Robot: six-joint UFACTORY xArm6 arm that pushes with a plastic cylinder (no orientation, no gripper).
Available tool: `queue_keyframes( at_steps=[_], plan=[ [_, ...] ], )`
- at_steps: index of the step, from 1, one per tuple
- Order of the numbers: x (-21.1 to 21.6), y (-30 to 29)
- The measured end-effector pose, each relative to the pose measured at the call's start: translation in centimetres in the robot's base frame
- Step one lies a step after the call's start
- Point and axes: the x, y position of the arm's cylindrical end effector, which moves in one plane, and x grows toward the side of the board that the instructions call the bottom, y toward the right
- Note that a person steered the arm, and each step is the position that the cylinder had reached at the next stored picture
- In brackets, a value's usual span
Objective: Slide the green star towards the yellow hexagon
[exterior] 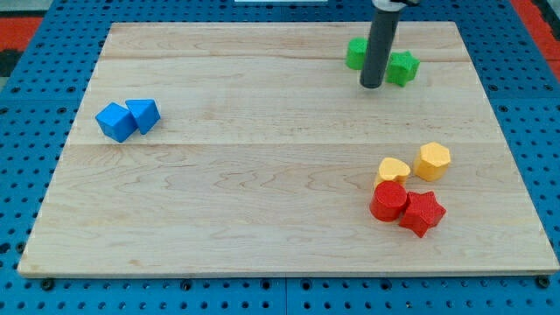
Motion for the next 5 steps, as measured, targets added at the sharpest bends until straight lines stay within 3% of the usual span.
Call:
queue_keyframes(
  at_steps=[1,3,4,5],
  plan=[
    [0.2,-0.7],
    [2.2,12.0],
    [-4.0,10.1],
    [-5.2,3.0]
  ],
)
